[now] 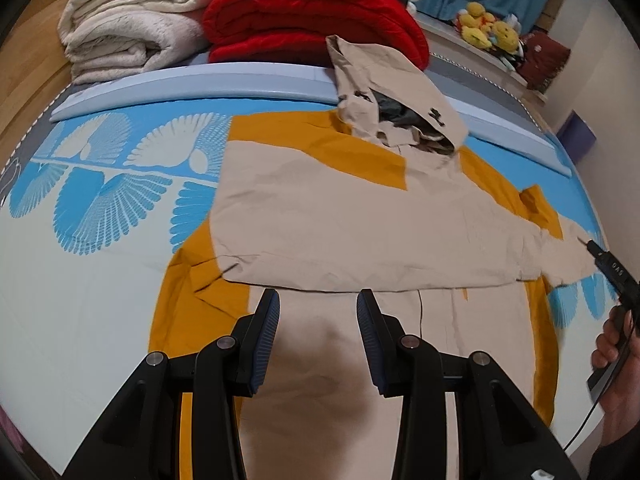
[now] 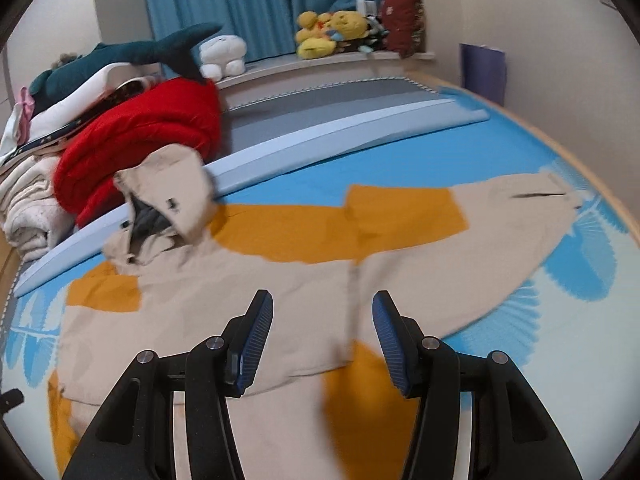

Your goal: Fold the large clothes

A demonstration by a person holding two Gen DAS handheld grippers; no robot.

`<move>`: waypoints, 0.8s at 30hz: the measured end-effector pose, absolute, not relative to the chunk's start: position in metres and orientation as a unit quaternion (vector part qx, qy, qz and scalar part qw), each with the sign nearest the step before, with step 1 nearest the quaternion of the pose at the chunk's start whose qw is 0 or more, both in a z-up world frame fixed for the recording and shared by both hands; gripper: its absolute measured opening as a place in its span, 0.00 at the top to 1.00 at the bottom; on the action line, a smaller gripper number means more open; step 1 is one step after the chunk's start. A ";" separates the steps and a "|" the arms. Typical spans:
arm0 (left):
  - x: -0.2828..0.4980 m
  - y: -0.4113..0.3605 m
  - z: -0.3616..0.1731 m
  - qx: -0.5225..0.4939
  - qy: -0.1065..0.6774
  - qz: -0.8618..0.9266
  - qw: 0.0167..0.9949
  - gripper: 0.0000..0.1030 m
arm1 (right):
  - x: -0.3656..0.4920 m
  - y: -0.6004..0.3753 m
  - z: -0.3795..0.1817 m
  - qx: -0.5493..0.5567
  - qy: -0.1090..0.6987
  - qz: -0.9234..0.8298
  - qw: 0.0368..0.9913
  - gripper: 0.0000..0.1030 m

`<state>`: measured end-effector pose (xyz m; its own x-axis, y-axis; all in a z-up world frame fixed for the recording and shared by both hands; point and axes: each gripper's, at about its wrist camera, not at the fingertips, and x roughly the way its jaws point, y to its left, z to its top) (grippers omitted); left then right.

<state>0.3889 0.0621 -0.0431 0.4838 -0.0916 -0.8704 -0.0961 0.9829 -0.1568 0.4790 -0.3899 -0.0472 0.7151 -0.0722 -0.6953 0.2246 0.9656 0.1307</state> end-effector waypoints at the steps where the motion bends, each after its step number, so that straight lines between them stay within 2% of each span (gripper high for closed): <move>1: 0.389 0.060 -0.043 -0.090 0.508 0.000 0.857 0.64 | 0.476 -0.402 -0.048 0.106 0.368 -0.088 0.920 0.48; 8: 0.397 0.037 -0.047 -0.074 0.505 -0.011 0.860 0.64 | 0.454 -0.495 -0.054 0.115 0.357 -0.143 0.916 0.48; 13: 0.404 0.027 -0.051 -0.074 0.508 -0.017 0.858 0.64 | 0.447 -0.572 -0.075 0.195 0.365 -0.173 0.894 0.48; 24: 0.416 -0.001 -0.066 -0.056 0.517 -0.036 0.854 0.64 | 0.443 -0.656 -0.094 0.261 0.327 -0.195 0.887 0.48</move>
